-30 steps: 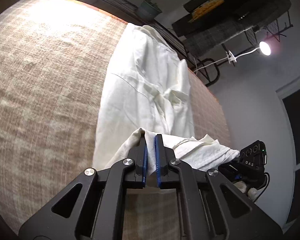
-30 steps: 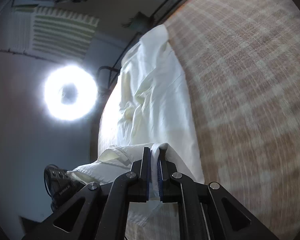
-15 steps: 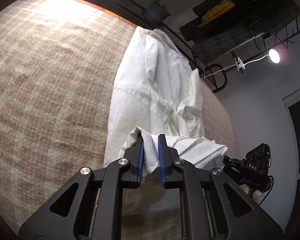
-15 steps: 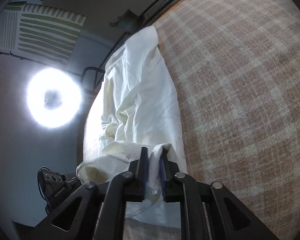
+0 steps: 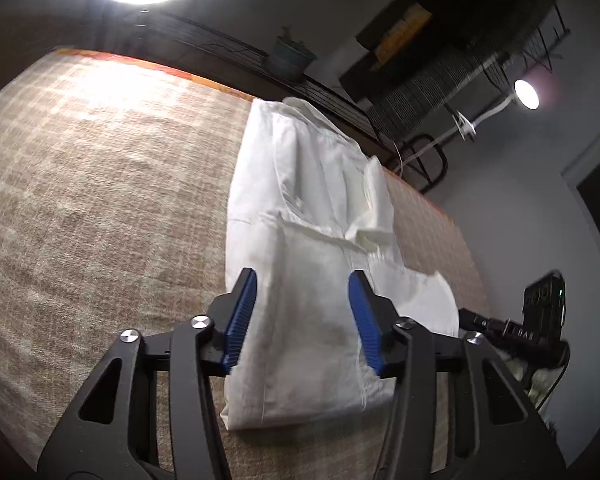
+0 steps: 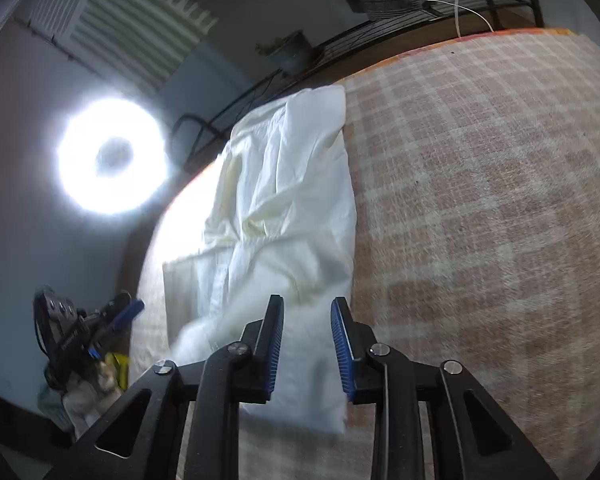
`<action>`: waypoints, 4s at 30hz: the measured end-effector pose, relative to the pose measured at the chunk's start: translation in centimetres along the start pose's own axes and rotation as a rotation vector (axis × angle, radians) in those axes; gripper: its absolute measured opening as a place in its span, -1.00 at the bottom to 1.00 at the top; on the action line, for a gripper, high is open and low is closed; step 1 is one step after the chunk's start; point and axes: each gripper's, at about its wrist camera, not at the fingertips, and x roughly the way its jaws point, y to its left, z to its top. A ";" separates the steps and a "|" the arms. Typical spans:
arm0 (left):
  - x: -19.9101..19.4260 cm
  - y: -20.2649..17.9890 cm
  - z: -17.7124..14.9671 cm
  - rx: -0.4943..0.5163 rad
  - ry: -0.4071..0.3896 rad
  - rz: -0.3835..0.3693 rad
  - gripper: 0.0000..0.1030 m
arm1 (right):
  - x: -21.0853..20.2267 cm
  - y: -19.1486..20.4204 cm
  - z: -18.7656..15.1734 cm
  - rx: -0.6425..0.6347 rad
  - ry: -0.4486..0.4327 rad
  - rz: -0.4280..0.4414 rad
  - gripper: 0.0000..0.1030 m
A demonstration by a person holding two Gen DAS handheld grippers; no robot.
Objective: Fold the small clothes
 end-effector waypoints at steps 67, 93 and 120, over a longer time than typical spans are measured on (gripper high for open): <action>22.2 -12.6 19.5 0.244 0.013 0.049 -0.88 | 9.5 -4.8 12.9 -0.080 -0.107 0.033 -0.33; 23.1 5.1 20.6 0.127 0.084 0.138 -0.17 | 16.8 -2.9 22.0 -0.184 -0.072 -0.064 -0.15; 15.2 -0.3 20.2 0.202 -0.044 0.055 -1.00 | 9.4 2.2 20.7 -0.268 -0.182 -0.006 -1.00</action>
